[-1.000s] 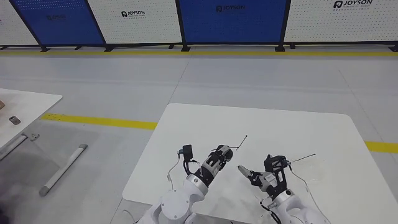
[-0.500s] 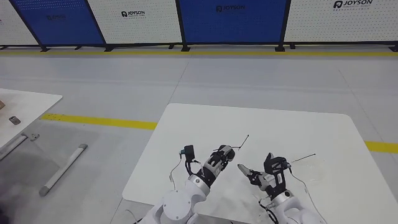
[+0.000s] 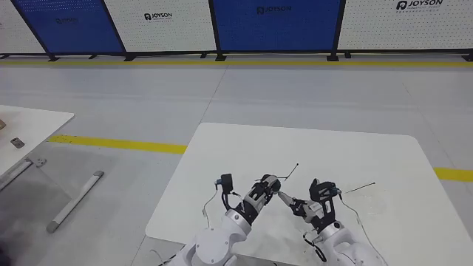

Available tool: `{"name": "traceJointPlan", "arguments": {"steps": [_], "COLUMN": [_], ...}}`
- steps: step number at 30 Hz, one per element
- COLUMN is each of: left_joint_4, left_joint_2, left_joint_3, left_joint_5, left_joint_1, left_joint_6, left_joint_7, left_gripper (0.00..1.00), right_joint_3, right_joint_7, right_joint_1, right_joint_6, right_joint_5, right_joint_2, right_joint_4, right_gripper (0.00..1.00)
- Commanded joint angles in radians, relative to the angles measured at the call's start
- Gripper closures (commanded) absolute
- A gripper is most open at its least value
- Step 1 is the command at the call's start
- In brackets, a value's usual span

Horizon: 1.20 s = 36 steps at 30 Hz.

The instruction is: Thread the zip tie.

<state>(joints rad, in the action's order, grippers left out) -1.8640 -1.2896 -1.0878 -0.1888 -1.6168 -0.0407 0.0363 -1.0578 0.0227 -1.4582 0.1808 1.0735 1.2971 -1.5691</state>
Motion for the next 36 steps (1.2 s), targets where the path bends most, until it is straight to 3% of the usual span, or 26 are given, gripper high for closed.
{"name": "traceJointPlan", "arguments": {"steps": [1, 2, 5, 18, 36], "left_joint_4": [0.003, 0.005, 0.010, 0.022, 0.035], "left_joint_2": [0.000, 0.000, 0.000, 0.000, 0.002], "left_joint_3": [0.005, 0.007, 0.008, 0.015, 0.016], "left_joint_5": [0.004, 0.003, 0.005, 0.015, 0.029], "left_joint_1": [0.001, 0.003, 0.004, 0.010, 0.009], "left_joint_6": [0.001, 0.001, 0.007, 0.004, 0.005], "left_joint_7": [-0.008, -0.014, -0.017, -0.017, -0.016], "left_gripper": [1.00, 1.00, 1.00, 1.00, 1.00], "right_joint_3": [0.004, 0.004, 0.004, 0.017, 0.024], "right_joint_7": [0.009, 0.011, 0.016, 0.000, -0.017], "right_joint_1": [0.008, 0.010, 0.015, 0.011, 0.010], "right_joint_6": [0.003, 0.003, 0.001, 0.011, 0.005], "right_joint_5": [-0.008, -0.011, -0.020, 0.013, 0.011], "right_joint_2": [0.002, 0.002, 0.003, 0.005, 0.010], "right_joint_4": [-0.001, -0.001, -0.001, -0.016, -0.018], "right_gripper": [0.29, 0.45, 0.54, 0.55, 0.71]}}
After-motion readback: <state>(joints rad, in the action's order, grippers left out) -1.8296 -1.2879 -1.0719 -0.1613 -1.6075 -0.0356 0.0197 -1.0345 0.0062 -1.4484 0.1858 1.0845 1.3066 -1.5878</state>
